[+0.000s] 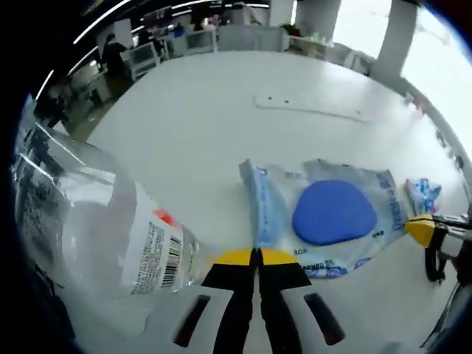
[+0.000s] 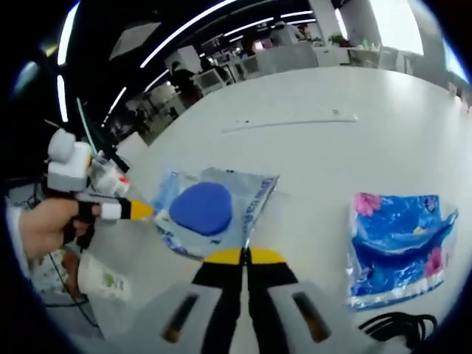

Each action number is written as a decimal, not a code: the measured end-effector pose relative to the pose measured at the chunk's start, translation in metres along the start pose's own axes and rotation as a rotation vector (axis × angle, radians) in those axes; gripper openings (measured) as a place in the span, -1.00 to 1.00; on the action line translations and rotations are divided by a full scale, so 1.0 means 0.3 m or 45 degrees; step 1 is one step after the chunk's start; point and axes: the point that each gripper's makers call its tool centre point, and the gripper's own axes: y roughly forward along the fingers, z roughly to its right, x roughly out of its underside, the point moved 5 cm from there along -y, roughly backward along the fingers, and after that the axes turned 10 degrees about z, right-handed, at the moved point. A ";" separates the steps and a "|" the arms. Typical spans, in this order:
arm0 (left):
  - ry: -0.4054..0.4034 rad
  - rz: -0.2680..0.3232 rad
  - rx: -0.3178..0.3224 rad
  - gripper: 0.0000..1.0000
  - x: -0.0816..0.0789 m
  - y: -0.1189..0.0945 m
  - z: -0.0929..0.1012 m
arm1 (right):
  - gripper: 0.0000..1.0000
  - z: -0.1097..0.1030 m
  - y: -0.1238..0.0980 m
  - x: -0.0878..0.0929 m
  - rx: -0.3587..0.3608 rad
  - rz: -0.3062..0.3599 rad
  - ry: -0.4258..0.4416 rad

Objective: Arrange the tabletop items into an orderly group along one side of the table until the central work area is clear of visible clutter.

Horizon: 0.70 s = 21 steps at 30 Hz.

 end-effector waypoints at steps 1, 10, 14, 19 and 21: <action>-0.013 0.006 0.006 -1.00 -0.003 -0.005 0.003 | -1.00 -0.001 -0.004 -0.007 0.001 0.007 -0.005; -0.059 0.090 0.058 -1.00 -0.054 -0.095 0.039 | -1.00 -0.011 -0.095 -0.081 0.000 0.092 -0.054; -0.038 0.124 0.075 -1.00 -0.073 -0.136 0.074 | -1.00 -0.004 -0.137 -0.094 0.008 0.112 -0.053; 0.019 0.170 0.099 -1.00 -0.109 -0.179 0.119 | -1.00 0.010 -0.191 -0.119 0.023 0.144 -0.053; 0.016 0.186 0.101 -1.00 -0.124 -0.199 0.133 | -1.00 0.016 -0.213 -0.136 0.022 0.163 -0.038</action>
